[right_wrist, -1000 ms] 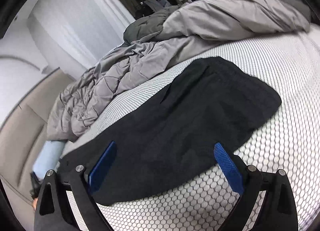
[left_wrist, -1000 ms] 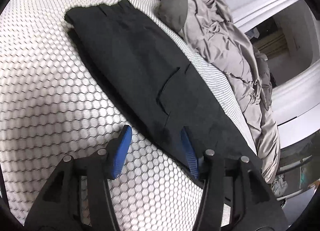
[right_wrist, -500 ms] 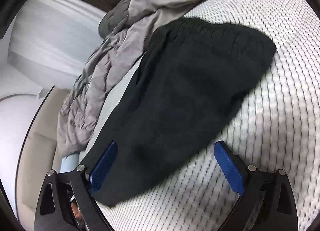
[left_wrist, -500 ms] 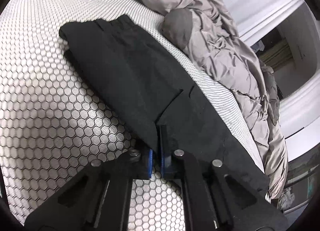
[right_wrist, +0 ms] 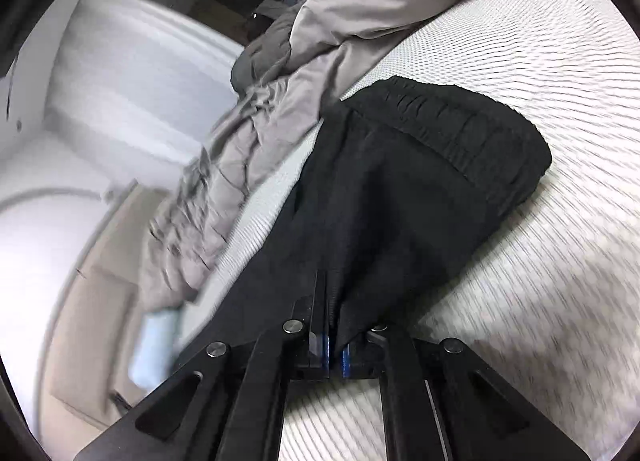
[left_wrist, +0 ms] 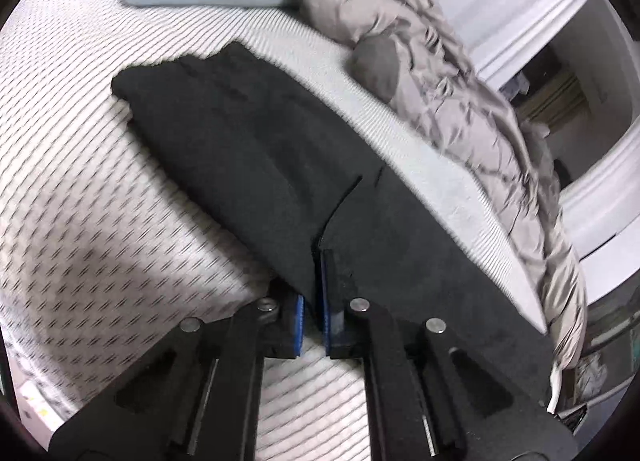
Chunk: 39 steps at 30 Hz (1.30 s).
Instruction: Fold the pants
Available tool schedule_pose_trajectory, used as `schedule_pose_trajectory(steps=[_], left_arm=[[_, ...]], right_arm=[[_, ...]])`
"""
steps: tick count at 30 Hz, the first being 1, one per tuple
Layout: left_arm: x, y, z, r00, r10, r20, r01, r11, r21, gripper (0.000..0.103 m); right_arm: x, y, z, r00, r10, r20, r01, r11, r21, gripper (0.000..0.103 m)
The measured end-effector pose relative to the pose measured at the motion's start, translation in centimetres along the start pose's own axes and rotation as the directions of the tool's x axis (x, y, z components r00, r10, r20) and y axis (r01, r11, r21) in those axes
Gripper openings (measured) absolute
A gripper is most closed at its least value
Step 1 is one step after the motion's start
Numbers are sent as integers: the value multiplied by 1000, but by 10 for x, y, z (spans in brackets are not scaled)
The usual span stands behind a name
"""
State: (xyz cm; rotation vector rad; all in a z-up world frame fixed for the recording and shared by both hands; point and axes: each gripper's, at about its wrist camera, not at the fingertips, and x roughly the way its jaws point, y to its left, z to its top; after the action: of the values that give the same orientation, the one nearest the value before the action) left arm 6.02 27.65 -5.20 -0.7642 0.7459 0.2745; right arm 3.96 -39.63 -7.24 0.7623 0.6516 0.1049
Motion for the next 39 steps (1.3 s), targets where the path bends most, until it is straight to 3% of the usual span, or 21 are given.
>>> schedule_pose_trajectory(steps=[2, 4, 5, 6, 8, 9, 12, 14, 16, 17, 18, 21, 24, 26, 30, 31, 33, 35, 39], left_arm=[[-6, 10, -6, 999, 29, -15, -29, 1000, 11, 8], [-16, 14, -10, 999, 45, -10, -45, 999, 23, 16], [-26, 12, -12, 997, 74, 6, -74, 996, 42, 26], [-32, 10, -14, 996, 84, 20, -85, 995, 59, 33], [-48, 3, -19, 996, 75, 54, -80, 992, 94, 56], [-58, -4, -22, 996, 54, 67, -62, 990, 125, 58], [-70, -25, -29, 997, 16, 76, -31, 978, 206, 80], [-69, -45, -33, 997, -23, 72, 4, 968, 252, 87], [-61, -68, -37, 997, -51, 53, 34, 959, 281, 95], [-54, -81, -39, 997, -67, 38, 54, 955, 292, 101], [-47, -94, -42, 995, -101, 18, 91, 947, 309, 102], [-20, -129, -57, 973, -214, -83, 229, 905, 359, 102], [12, -136, -77, 968, -180, -175, 235, 893, 383, 102], [26, -127, -83, 972, -115, -206, 187, 908, 375, 101], [13, -126, -87, 981, -104, -166, 163, 905, 394, 102], [9, -126, -88, 983, -103, -152, 157, 905, 396, 102], [2, -127, -88, 984, -115, -138, 162, 895, 415, 102], [0, -134, -88, 985, -123, -125, 166, 879, 447, 102], [14, -171, -89, 980, -125, -153, 185, 852, 490, 102]], right_arm=[[0, -1, -15, 996, -74, -58, 70, 995, -64, 9], [-2, -5, -19, 994, -65, -82, 61, 997, -56, 12], [-8, -6, -18, 997, -47, -68, 44, 998, -44, 22], [-13, -8, -16, 998, -36, -47, 35, 999, -29, 46], [-30, -15, -15, 1000, -2, 27, 2, 1000, 20, 70], [-38, -20, -13, 998, 1, 57, -4, 999, 43, 72], [-40, -38, 6, 996, -53, 69, 44, 990, 133, 72], [-33, -50, 18, 997, -41, 58, 30, 981, 189, 72], [-24, -61, 28, 999, -34, 30, 26, 972, 232, 68], [-22, -62, 31, 999, -42, 19, 36, 972, 233, 60], [-18, -62, 35, 997, -72, 13, 68, 973, 220, 47], [-22, -55, 37, 997, -78, 22, 72, 981, 182, 27], [-44, -58, 29, 997, -71, 44, 64, 988, 141, 20], [-51, -69, 22, 992, -121, 29, 115, 980, 163, 20], [-59, -76, 17, 985, -171, -5, 169, 970, 178, 31], [-68, -69, 18, 979, -201, 28, 194, 968, 158, 36], [-88, -51, 17, 957, -257, 137, 246, 965, 91, 60], [-92, -40, 20, 946, -273, 173, 270, 962, 42, 69], [-62, -65, 29, 959, -279, 39, 271, 952, 145, 67]])
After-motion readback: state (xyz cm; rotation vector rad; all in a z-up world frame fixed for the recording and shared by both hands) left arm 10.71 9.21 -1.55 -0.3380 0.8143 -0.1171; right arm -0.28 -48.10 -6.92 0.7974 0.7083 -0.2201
